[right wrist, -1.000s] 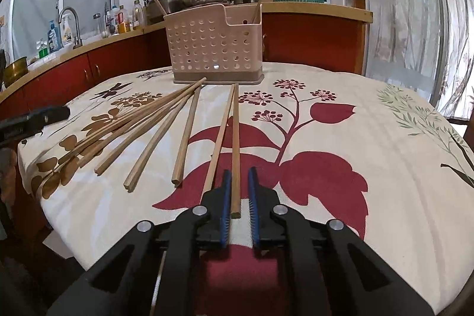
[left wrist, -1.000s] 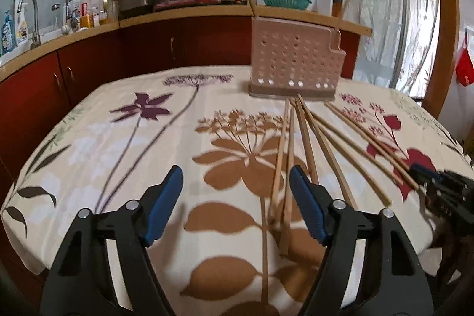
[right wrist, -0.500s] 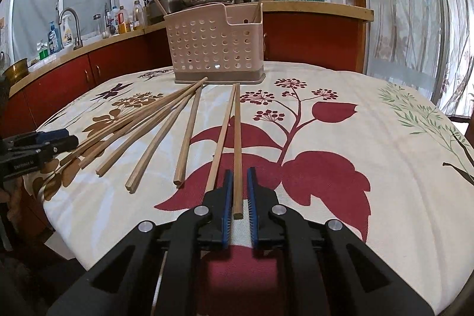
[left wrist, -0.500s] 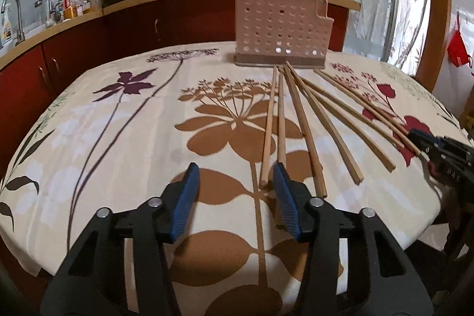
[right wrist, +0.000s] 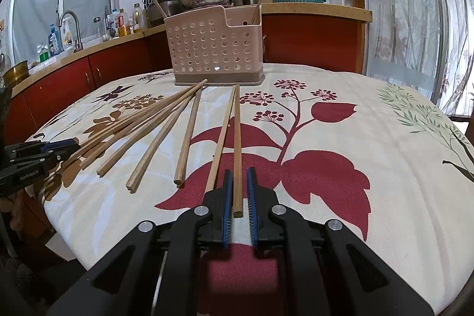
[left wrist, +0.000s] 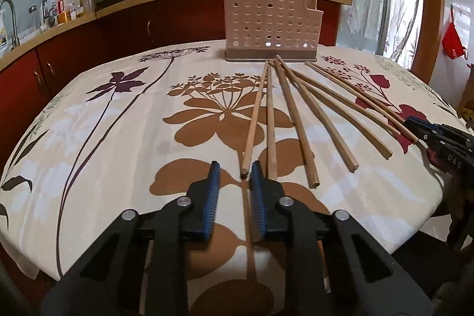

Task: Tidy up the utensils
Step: 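Close the right gripper on a chopstick while the left gripper grasps another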

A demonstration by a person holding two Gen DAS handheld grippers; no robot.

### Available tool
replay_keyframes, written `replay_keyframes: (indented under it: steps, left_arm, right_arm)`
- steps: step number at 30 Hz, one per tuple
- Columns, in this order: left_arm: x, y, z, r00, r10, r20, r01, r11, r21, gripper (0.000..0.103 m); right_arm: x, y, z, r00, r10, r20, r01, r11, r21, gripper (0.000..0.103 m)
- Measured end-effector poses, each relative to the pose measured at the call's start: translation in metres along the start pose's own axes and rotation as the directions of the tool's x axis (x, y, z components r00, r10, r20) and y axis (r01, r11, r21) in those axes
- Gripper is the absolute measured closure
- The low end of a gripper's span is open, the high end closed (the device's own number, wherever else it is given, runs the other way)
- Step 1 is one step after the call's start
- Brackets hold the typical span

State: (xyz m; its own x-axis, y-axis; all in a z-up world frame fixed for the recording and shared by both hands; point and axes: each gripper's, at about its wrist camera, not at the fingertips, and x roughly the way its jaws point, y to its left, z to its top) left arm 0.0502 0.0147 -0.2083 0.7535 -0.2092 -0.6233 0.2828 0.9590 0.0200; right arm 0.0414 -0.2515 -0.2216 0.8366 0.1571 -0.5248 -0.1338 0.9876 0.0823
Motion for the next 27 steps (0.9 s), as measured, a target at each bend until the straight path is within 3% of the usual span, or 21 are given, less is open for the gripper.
replay_keyframes:
  steps: [9, 15, 27]
  left_arm:
    - [0.01, -0.012, 0.006, 1.0, -0.003, 0.03, 0.003, 1.0, 0.028, 0.082]
    - [0.01, -0.015, 0.003, 0.998, -0.033, 0.052, 0.03, 0.999, 0.044, 0.096]
    - [-0.008, -0.014, 0.01, 0.996, -0.015, 0.089, 0.01, 0.999, 0.051, 0.097]
  right_arm:
    - [0.0, -0.001, 0.0, 1.0, 0.004, 0.002, -0.004, 1.0, 0.003, 0.092]
    - [-0.001, 0.0, 0.0, 1.0, 0.009, 0.001, -0.009, 1.0, 0.005, 0.096]
    - [-0.017, -0.005, 0.012, 0.999, -0.003, 0.037, 0.002, 1.0, 0.028, 0.096]
